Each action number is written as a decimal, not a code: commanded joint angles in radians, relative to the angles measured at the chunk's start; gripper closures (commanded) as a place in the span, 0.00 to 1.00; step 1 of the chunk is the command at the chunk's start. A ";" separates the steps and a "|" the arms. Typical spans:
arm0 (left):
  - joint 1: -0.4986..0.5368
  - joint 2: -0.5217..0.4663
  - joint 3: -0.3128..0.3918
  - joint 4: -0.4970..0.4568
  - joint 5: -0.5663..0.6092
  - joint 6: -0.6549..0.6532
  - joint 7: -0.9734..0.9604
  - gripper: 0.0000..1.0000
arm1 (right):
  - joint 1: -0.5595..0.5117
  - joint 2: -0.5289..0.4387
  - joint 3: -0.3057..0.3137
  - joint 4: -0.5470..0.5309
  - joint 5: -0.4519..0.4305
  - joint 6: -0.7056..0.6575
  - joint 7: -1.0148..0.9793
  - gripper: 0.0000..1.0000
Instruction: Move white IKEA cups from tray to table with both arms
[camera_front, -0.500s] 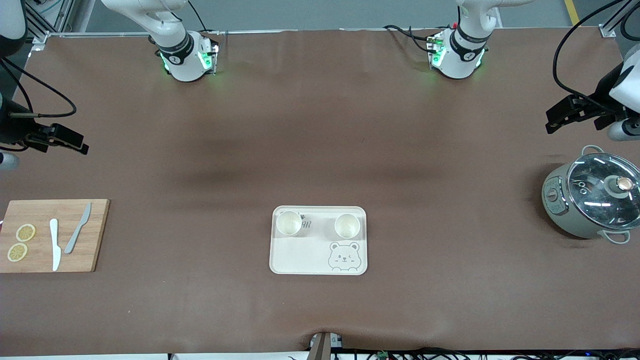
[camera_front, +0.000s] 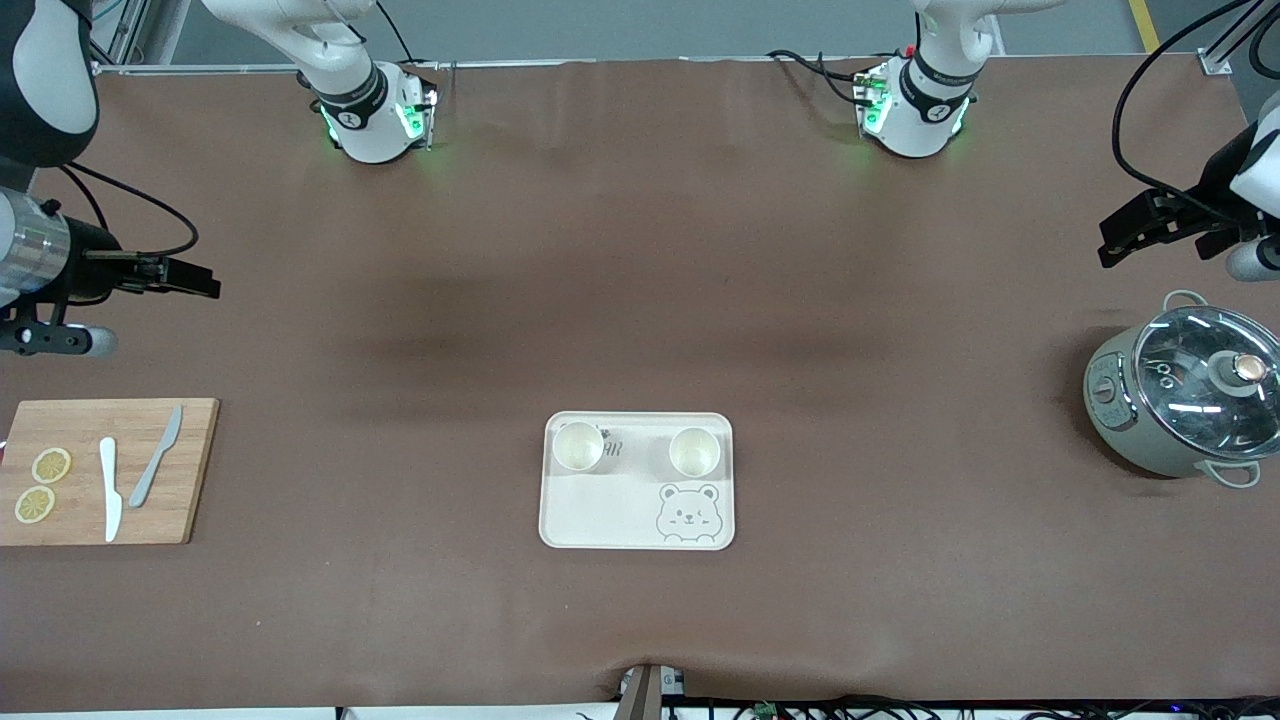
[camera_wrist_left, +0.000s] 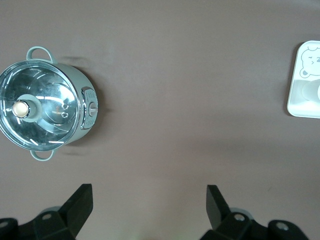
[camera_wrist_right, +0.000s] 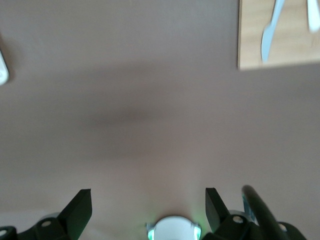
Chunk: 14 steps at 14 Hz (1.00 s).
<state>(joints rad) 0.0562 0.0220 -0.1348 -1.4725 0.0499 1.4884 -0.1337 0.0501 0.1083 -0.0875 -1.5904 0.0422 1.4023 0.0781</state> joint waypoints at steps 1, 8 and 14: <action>0.011 0.006 -0.002 0.018 0.019 -0.007 0.000 0.00 | 0.010 -0.045 0.006 0.076 -0.021 -0.087 0.049 0.00; -0.022 0.073 -0.045 0.006 -0.002 0.000 -0.007 0.00 | 0.020 0.065 0.000 0.205 -0.035 -0.005 0.040 0.00; -0.114 0.196 -0.134 -0.012 -0.002 0.058 -0.314 0.00 | 0.001 0.050 -0.005 0.233 -0.047 0.000 0.035 0.00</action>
<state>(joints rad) -0.0198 0.1723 -0.2620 -1.4894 0.0489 1.5139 -0.3681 0.0603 0.1533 -0.0935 -1.3661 0.0085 1.4078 0.1097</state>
